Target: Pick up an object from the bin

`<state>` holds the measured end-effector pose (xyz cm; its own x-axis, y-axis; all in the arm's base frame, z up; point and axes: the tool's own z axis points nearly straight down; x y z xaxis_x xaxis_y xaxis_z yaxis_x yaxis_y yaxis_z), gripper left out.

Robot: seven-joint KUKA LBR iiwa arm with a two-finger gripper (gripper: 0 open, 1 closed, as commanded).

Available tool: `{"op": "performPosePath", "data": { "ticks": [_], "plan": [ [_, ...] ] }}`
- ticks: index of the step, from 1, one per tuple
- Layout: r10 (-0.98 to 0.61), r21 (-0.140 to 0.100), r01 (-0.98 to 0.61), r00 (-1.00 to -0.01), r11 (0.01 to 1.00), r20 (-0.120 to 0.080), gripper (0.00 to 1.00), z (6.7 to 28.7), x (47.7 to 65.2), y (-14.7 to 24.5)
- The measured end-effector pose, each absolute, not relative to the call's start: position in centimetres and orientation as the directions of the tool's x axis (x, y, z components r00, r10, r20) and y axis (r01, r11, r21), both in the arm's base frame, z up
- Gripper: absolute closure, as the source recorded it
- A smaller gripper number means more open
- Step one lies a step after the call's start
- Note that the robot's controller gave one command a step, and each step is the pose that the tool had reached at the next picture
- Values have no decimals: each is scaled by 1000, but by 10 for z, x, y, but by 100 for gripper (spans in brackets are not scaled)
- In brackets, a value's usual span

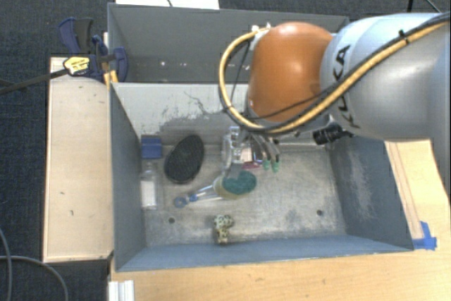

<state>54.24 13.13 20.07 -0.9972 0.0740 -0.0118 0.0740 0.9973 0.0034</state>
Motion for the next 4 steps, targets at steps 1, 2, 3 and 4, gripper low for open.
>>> {"op": "performPosePath", "data": {
  "ticks": [1,2,3,4],
  "plan": [
    [-166,-2,-166,-986,986,1,100,155,549,62],
    [-88,5,-88,-996,996,2,100,131,534,171],
    [-79,1,-79,-997,997,0,0,132,536,165],
    [-48,-3,-48,-999,999,2,0,67,543,101]
  ]
}}
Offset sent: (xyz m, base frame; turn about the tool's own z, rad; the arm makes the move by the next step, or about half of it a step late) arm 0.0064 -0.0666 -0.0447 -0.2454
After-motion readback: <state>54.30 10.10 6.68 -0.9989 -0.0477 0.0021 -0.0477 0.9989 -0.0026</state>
